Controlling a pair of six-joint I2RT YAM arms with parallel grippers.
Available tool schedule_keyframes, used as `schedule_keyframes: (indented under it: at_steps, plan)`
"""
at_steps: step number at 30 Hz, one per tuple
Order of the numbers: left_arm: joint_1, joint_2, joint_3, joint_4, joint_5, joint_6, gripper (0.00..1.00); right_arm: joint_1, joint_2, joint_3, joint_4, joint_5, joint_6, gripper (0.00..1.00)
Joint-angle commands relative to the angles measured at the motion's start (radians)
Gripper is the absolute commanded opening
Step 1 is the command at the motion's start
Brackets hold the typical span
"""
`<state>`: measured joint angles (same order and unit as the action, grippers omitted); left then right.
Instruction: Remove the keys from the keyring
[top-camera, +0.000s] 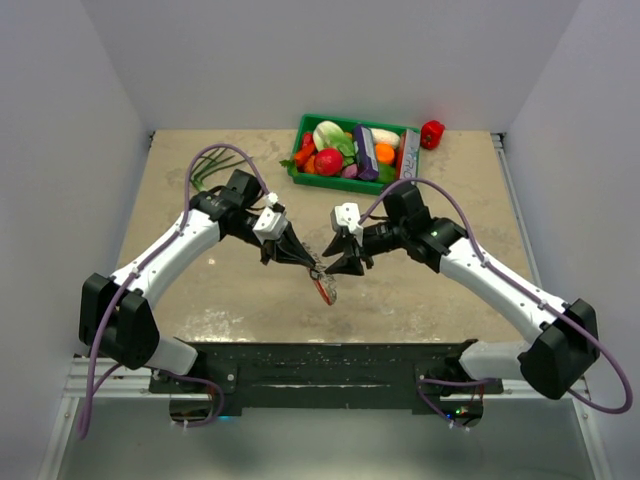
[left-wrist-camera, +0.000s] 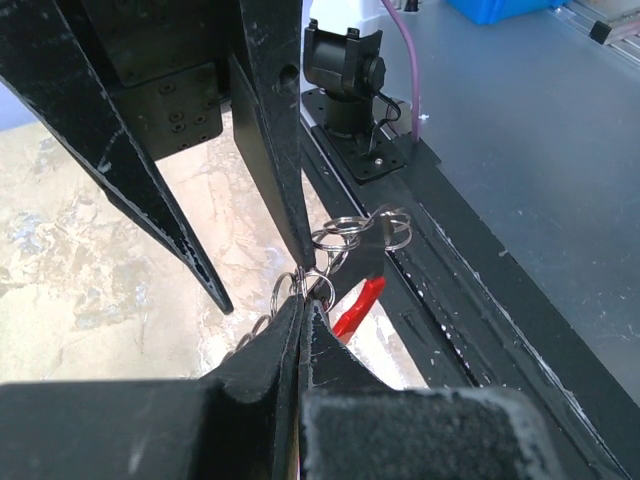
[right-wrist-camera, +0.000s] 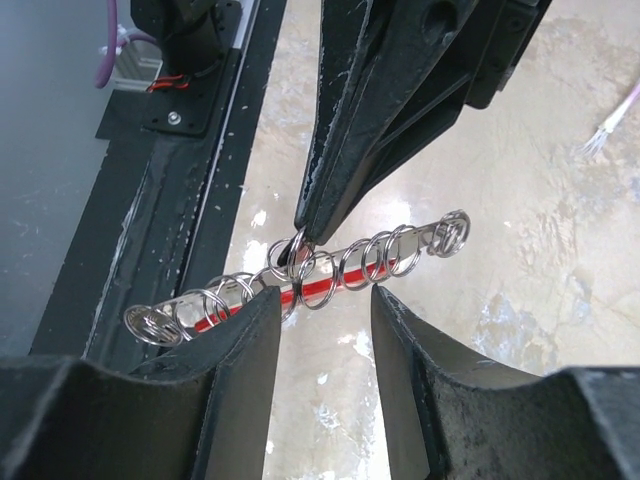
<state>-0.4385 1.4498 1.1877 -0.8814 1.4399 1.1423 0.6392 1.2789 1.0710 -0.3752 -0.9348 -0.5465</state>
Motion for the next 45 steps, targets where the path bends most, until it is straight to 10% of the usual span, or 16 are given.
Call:
schedule_keyframes:
  at_steps: [1,12,22,45]
  plan:
    - [0.001,-0.020,0.043,-0.002,0.168,0.030,0.00,0.016,0.017,0.006,-0.022,-0.003,-0.043,0.45]
    - [0.003,-0.011,0.038,-0.005,0.174,0.039,0.00,0.022,0.014,-0.016,0.065,0.042,0.020,0.34]
    - [0.003,-0.003,0.041,-0.011,0.177,0.046,0.00,0.022,-0.004,-0.019,0.059,0.064,0.003,0.00]
    - [0.027,0.006,0.033,-0.010,0.172,0.056,0.04,0.004,-0.056,0.006,0.059,0.103,0.036,0.00]
